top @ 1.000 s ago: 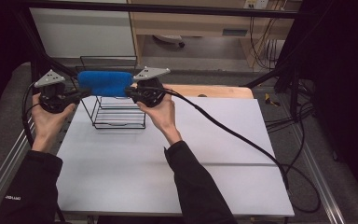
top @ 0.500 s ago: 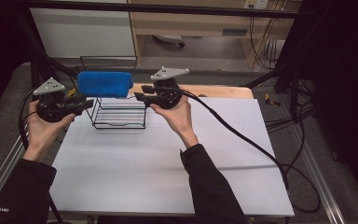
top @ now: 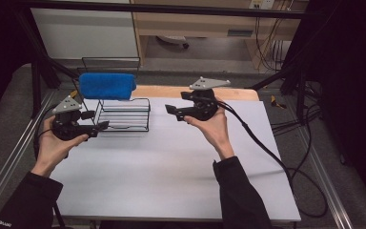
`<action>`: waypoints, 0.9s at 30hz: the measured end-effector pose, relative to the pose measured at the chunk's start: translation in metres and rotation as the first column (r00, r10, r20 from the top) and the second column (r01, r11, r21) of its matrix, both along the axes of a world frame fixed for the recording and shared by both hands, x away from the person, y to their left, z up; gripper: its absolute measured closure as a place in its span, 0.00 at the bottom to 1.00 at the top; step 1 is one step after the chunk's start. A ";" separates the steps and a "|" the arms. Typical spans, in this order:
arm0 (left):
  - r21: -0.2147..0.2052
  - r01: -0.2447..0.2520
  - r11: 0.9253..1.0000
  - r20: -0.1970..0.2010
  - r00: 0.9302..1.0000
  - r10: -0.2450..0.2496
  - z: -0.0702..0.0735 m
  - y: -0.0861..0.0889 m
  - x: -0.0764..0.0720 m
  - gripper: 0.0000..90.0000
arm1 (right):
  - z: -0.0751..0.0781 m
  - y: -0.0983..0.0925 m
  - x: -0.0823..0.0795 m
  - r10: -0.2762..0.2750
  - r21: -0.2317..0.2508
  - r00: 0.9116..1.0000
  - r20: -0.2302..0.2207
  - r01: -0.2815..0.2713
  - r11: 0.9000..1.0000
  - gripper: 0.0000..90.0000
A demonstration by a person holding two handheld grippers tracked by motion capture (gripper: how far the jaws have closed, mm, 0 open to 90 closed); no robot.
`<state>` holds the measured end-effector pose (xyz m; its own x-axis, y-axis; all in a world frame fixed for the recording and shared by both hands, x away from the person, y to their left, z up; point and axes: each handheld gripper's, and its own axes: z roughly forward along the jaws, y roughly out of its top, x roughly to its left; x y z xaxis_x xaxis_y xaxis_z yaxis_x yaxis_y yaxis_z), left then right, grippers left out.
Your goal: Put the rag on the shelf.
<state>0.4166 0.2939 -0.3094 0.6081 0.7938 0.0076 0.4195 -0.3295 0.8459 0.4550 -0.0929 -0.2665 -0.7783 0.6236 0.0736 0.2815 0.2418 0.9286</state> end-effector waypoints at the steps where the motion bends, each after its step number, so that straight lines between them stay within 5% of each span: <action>1: -0.001 0.008 1.000 -0.005 1.000 -0.008 -0.004 -0.002 -0.001 0.30 | -0.002 -0.007 -0.001 -0.004 0.002 1.000 -0.004 0.004 1.000 0.23; 17: -0.017 0.039 0.999 -0.067 0.997 -0.040 -0.068 -0.024 -0.011 0.09 | -0.072 -0.092 -0.025 -0.073 0.012 0.994 -0.085 0.075 0.997 0.05; 27: -0.030 0.056 0.998 -0.090 0.994 -0.059 -0.105 -0.024 -0.026 0.07 | -0.121 -0.132 -0.046 -0.115 -0.024 0.980 -0.160 0.113 0.993 0.02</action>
